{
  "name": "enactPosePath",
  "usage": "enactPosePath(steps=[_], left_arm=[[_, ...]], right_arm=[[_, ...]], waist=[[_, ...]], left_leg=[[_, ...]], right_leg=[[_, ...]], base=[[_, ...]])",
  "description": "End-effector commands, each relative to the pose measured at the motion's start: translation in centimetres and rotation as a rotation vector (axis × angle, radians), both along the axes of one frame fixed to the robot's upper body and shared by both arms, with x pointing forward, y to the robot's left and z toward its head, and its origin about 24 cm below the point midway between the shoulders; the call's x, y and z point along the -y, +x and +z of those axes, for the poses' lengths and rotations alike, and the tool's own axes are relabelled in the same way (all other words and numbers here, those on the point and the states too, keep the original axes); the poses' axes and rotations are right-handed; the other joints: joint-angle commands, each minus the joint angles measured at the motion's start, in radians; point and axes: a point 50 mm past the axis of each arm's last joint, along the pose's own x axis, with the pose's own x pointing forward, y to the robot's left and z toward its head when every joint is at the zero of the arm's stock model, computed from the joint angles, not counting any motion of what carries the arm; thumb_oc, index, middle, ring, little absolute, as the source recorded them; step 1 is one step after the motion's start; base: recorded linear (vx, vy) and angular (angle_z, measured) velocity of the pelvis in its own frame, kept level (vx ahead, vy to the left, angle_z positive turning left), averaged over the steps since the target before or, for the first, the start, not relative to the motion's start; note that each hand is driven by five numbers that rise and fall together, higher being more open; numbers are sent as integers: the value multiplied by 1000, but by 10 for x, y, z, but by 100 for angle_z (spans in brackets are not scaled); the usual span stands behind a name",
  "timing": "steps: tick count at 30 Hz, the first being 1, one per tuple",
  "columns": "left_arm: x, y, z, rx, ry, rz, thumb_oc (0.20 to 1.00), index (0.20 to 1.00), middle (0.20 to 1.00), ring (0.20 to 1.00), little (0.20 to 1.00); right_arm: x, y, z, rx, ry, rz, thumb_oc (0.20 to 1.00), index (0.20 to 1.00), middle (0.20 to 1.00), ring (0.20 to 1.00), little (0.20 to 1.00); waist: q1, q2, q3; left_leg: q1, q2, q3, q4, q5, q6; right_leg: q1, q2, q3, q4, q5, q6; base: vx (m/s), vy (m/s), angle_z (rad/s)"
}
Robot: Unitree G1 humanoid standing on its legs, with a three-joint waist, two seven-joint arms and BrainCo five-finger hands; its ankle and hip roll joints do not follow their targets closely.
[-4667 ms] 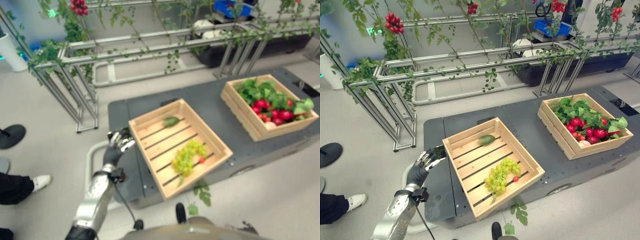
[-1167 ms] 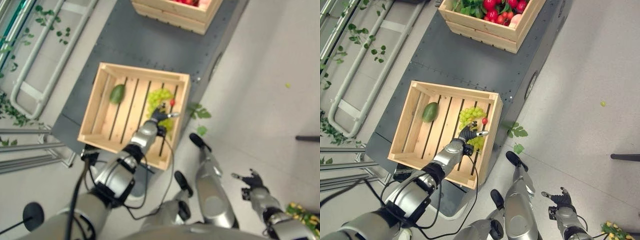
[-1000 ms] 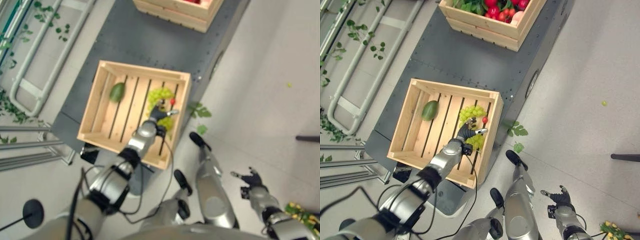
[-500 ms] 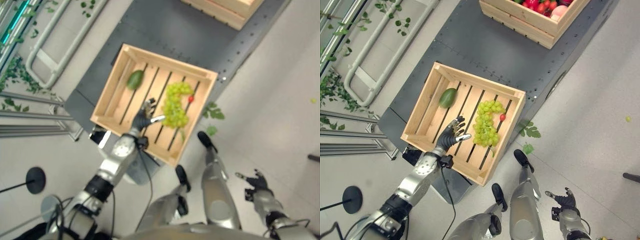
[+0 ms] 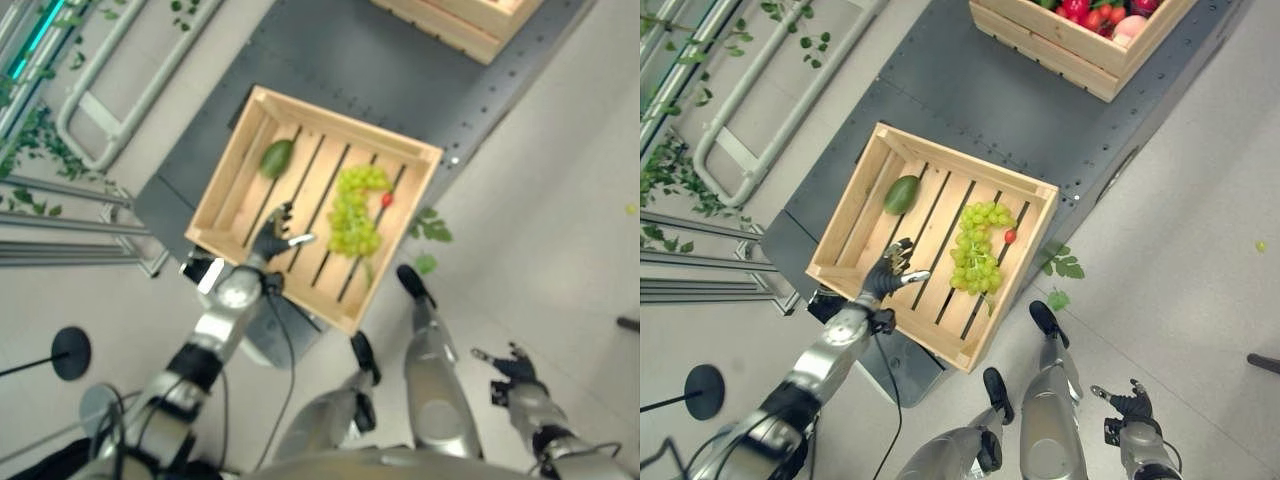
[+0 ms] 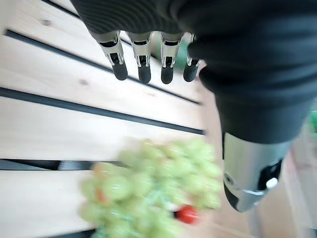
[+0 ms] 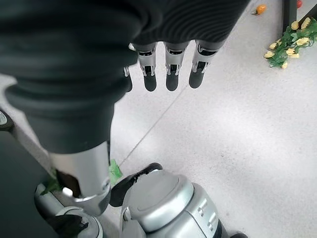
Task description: Pick up the fruits from the basket on one side to the basket on the other side
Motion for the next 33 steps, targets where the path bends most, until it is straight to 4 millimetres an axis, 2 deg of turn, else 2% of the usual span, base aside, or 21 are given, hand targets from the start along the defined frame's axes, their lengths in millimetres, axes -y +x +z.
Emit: enactPosePath(steps=[1,3,10,21,26,33], left_arm=[[-10,1,0,19,51,36,1000,1000,1000,1000,1000],[-1,7,-8,-60,73,44,1000,1000,1000,1000,1000],[12,19,-4,-113,130,51,1000,1000,1000,1000,1000],[34,24,2,-153,-26,59,1000,1000,1000,1000,1000],[35,26,6,-150,-78,83,1000,1000,1000,1000,1000],[39,34,23,-112,-187,89,1000,1000,1000,1000,1000]], right_arm=[[0,-31,-16,-94,8,-35,1000,1000,1000,1000,1000],[-2,-26,-15,-102,4,-16,1000,1000,1000,1000,1000],[-5,-15,-12,-99,-12,9,1000,1000,1000,1000,1000],[-9,1,-8,-91,-20,36,1000,1000,1000,1000,1000],[-13,5,-7,-86,-21,43,1000,1000,1000,1000,1000],[-17,4,-10,-97,-13,53,1000,1000,1000,1000,1000]], waist=[[-13,-61,-70],[-23,-63,-69],[-34,-64,-58],[-45,-68,-39],[-54,-80,-30],[-64,-98,-20]], left_leg=[[-110,-5,-19,143,-78,-42],[-114,-6,-14,145,-76,-44],[-126,-3,-7,161,-75,-47],[-135,1,0,172,-74,-50],[-143,4,6,173,-72,-52],[-152,8,20,171,-70,-55]], right_leg=[[18,10,17,3,-105,15],[14,11,22,4,-101,15],[12,17,24,8,-103,10],[9,23,25,11,-105,3],[0,29,32,13,-102,1],[-19,37,41,16,-95,1]], base=[[-14,13,-6],[-12,13,-5],[0,0,0],[0,-1,0],[-8,-6,-2],[-3,-7,-2]])
